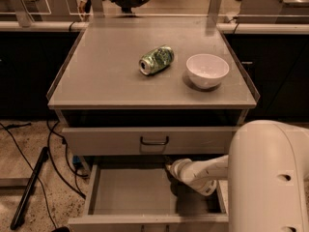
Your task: Pick redbull can from middle drawer and place on counter
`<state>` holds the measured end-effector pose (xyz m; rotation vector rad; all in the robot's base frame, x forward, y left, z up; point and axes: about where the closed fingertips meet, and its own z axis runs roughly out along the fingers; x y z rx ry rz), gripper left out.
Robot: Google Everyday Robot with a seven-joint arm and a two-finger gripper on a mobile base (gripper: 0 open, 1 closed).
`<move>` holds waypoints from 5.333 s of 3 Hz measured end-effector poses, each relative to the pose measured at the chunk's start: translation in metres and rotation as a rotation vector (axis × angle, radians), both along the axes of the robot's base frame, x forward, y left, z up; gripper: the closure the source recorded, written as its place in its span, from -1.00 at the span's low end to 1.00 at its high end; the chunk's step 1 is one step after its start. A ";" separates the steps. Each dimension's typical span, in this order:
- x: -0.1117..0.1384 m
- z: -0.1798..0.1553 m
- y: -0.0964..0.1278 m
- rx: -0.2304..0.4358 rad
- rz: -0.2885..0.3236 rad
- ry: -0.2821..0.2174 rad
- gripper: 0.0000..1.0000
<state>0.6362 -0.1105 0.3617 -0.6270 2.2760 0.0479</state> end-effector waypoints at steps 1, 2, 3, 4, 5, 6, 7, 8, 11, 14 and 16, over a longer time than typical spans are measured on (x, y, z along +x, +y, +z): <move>-0.006 0.006 0.000 0.001 0.027 -0.011 1.00; -0.022 0.020 -0.006 0.000 0.061 -0.018 1.00; -0.053 0.040 -0.018 -0.006 0.132 0.008 1.00; -0.100 0.056 -0.025 -0.009 0.226 0.072 1.00; -0.115 0.107 -0.042 -0.002 0.331 0.038 1.00; -0.131 0.097 -0.051 0.013 0.316 0.082 1.00; -0.118 0.103 -0.037 0.018 0.406 0.049 1.00; -0.130 0.127 -0.034 0.050 0.519 0.048 1.00; -0.194 0.241 -0.053 0.108 0.845 0.100 1.00; -0.218 0.308 -0.042 0.188 0.995 0.063 1.00; -0.224 0.416 -0.010 0.009 1.040 -0.140 1.00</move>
Offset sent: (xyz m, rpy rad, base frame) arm -0.0389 -0.0142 0.0369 -0.0020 -0.0261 0.0952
